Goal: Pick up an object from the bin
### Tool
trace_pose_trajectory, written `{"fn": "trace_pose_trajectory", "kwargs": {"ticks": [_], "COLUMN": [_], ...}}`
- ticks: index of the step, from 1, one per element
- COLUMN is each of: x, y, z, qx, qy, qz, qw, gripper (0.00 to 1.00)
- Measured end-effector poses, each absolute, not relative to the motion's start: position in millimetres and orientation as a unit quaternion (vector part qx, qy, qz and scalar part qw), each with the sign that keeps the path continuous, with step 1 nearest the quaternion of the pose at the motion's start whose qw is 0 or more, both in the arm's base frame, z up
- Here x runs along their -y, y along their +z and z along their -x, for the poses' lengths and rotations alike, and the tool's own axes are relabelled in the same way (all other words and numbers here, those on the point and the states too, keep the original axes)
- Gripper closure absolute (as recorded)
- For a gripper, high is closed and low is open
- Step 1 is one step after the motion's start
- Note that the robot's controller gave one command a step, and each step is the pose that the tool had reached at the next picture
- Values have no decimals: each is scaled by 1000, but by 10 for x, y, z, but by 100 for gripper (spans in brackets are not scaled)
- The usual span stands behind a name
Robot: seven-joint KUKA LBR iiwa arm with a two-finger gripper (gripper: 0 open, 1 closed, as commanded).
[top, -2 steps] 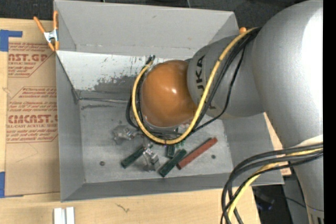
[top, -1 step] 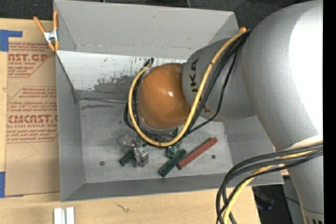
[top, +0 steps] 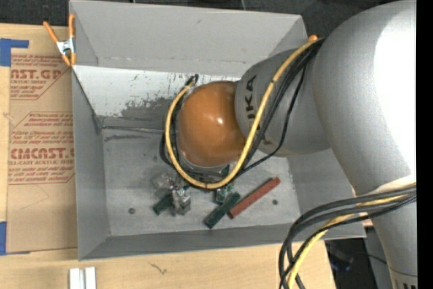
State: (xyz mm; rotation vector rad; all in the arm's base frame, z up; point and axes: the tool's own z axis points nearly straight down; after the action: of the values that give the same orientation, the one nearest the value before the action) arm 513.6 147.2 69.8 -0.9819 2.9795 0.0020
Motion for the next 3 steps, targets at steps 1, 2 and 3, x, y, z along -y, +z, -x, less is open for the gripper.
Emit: {"fn": "trace_pose_trajectory", "kwargs": {"ticks": [1,2,3], "x": [-1475,-1474,-1475], "y": [731,822,918], "z": [-5125,-5123,-5115], "qx": [-950,-950,-950], "qy": [1,1,1], "qz": [312,313,313], "qw": [0,0,-2], "gripper": [100,100,100]}}
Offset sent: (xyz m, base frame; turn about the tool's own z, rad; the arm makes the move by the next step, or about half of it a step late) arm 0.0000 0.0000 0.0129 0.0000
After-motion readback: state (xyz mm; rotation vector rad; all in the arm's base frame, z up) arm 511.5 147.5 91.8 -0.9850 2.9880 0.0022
